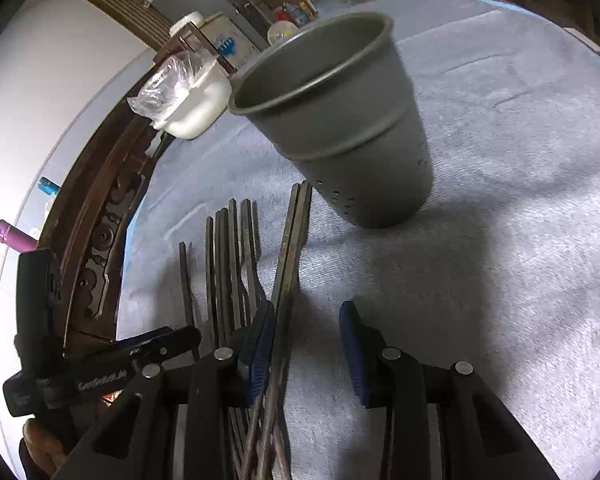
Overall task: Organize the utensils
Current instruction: 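Lower the left tool to the utensils and grasp one chopstick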
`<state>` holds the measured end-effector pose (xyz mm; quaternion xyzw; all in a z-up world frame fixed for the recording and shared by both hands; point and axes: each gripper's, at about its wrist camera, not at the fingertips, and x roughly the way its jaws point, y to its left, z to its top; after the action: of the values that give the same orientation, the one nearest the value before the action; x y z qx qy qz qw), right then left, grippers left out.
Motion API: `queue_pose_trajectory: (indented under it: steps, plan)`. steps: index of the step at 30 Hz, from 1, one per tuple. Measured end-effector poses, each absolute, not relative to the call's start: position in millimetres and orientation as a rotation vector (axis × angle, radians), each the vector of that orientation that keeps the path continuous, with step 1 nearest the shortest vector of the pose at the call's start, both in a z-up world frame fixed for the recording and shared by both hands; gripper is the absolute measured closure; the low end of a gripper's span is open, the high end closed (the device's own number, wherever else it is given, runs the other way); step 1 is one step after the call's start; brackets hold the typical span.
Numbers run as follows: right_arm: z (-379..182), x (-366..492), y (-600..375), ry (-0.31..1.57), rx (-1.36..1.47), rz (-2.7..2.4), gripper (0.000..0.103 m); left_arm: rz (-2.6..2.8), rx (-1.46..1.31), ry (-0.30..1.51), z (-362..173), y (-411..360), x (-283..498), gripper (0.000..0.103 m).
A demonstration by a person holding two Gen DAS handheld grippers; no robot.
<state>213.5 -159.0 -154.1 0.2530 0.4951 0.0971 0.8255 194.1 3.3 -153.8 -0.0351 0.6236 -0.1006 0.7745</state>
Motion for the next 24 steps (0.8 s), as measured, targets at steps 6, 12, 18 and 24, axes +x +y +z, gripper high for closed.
queue_pose_trajectory:
  steps: [6,12,18,24]
  plan:
    - [-157.6,224.6,-150.3,1.053,0.563,0.218,0.047,-0.250,-0.168,1.364,-147.1,32.2,196.4,0.042]
    - [-157.1,225.9,-143.7,1.078,0.445,0.178,0.073,-0.204,-0.228,1.382,-143.8,49.8,207.8,0.050]
    - [-155.9,222.3,-150.9,1.111,0.409,0.155,0.080,-0.189,-0.262,1.391,-147.7,51.6,227.9,0.068]
    - [-152.9,220.0,-154.4,1.147,0.366,0.130,0.080,-0.258,-0.281,1.403,-137.9,43.1,243.3,0.091]
